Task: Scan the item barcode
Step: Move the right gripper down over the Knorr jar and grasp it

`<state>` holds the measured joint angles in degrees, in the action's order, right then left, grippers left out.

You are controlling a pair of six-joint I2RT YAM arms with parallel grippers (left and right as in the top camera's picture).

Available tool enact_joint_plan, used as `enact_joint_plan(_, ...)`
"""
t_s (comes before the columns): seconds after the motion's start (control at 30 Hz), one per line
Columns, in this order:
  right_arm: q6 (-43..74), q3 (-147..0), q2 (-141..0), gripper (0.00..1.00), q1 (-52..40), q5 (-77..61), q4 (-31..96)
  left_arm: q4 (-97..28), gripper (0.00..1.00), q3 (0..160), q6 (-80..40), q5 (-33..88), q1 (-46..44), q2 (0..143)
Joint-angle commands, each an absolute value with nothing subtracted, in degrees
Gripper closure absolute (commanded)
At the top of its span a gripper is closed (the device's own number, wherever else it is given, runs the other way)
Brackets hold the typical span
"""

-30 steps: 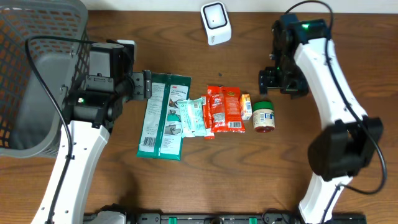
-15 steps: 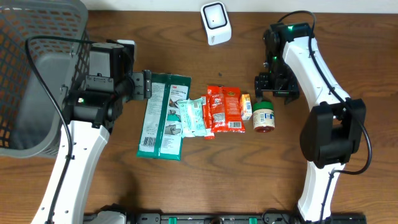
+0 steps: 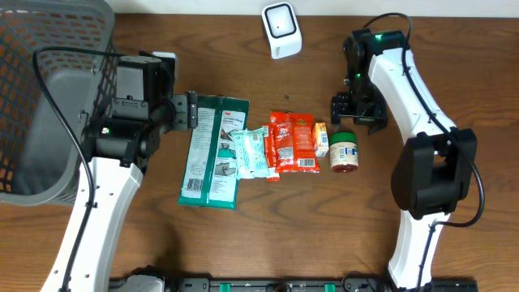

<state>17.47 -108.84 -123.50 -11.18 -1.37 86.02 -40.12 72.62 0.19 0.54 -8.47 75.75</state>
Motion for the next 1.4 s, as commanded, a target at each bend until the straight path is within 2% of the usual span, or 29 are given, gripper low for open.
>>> enact_joint_plan(0.0, 18.7, -105.3, -124.2, 0.24, -11.4, -1.6, 84.6, -40.3, 0.18, 72.7, -0.1, 0.2, -8.4, 75.9)
enact_joint_plan(0.13, 18.7, -101.3, -124.2, 0.26, -11.3, -1.6, 81.8, -40.3, 0.18, 72.7, -0.1, 0.2, -8.4, 75.9)
enact_joint_plan(0.2, 18.7, -98.7, -124.2, 0.31, -11.3, -1.6, 78.6, -40.3, 0.18, 72.7, -0.1, 0.3, -8.4, 75.9)
enact_joint_plan(0.33, 18.9, -95.3, -124.2, 0.32, -11.3, -1.6, 74.5, -40.3, 0.18, 72.7, -0.1, 0.3, -8.4, 75.9)
enact_joint_plan(0.63, 18.8, -94.7, -124.2, 0.33, -11.2, -1.6, 74.0, -40.3, 0.18, 72.7, -0.1, 0.3, -8.4, 75.9)
enact_joint_plan(0.97, 18.8, -92.7, -124.2, 0.23, -11.1, -1.6, 72.1, -40.3, 0.18, 72.7, -0.1, 0.3, -8.4, 75.9)
enact_joint_plan(1.23, 18.8, -93.0, -124.2, 0.34, -10.7, -1.6, 71.7, -40.3, 0.18, 72.7, -0.1, 0.3, -8.4, 75.9)
enact_joint_plan(1.37, 17.9, -94.7, -124.1, 0.42, -9.7, -1.6, 73.2, -40.3, 0.18, 72.7, -0.1, 0.2, -8.4, 75.9)
